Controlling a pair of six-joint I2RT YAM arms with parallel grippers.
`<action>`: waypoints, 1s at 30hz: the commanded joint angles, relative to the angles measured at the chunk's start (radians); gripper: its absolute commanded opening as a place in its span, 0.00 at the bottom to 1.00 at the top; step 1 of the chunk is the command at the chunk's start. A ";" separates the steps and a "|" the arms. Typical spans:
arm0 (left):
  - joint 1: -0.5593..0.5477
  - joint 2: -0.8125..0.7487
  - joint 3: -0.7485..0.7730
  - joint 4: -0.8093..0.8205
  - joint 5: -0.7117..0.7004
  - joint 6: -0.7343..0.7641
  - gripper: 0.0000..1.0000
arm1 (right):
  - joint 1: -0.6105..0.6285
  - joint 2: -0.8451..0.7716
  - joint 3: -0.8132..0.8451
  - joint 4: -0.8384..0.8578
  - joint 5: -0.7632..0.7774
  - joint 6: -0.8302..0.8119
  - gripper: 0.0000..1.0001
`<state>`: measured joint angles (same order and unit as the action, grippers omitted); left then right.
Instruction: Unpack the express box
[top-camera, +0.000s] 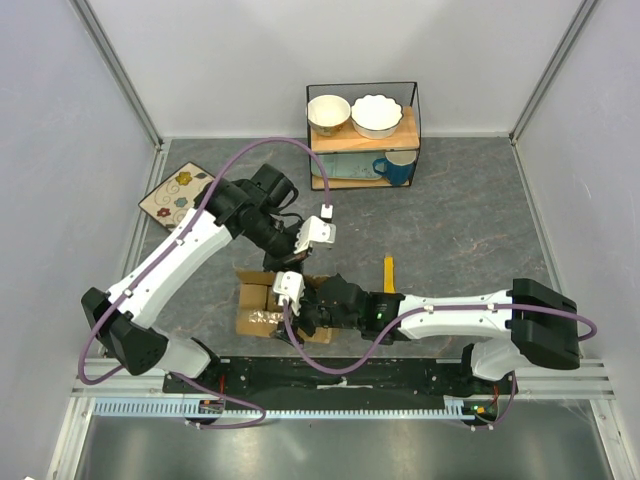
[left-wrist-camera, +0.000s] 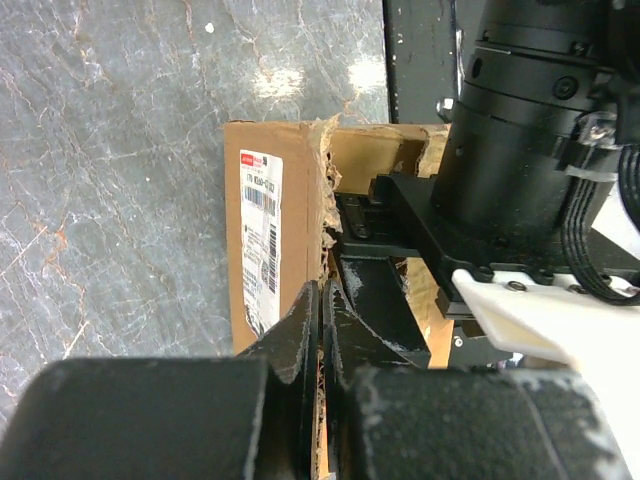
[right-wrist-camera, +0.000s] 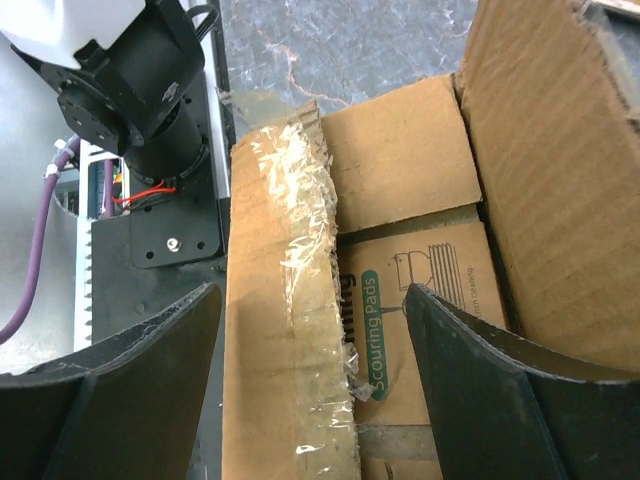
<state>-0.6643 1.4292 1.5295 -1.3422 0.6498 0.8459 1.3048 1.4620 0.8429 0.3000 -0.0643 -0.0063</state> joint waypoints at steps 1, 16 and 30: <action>-0.014 -0.033 0.046 -0.196 -0.007 -0.042 0.03 | -0.010 0.009 0.021 -0.021 -0.066 0.003 0.80; -0.009 0.017 -0.080 -0.049 -0.153 -0.064 0.07 | 0.004 -0.015 0.016 0.018 -0.111 0.086 0.20; 0.095 0.166 -0.167 0.127 -0.183 -0.062 0.08 | 0.111 -0.048 0.038 -0.059 0.085 0.059 0.05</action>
<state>-0.5911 1.5574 1.3933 -1.2709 0.5301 0.8089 1.3476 1.4258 0.8501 0.2962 -0.0750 0.0620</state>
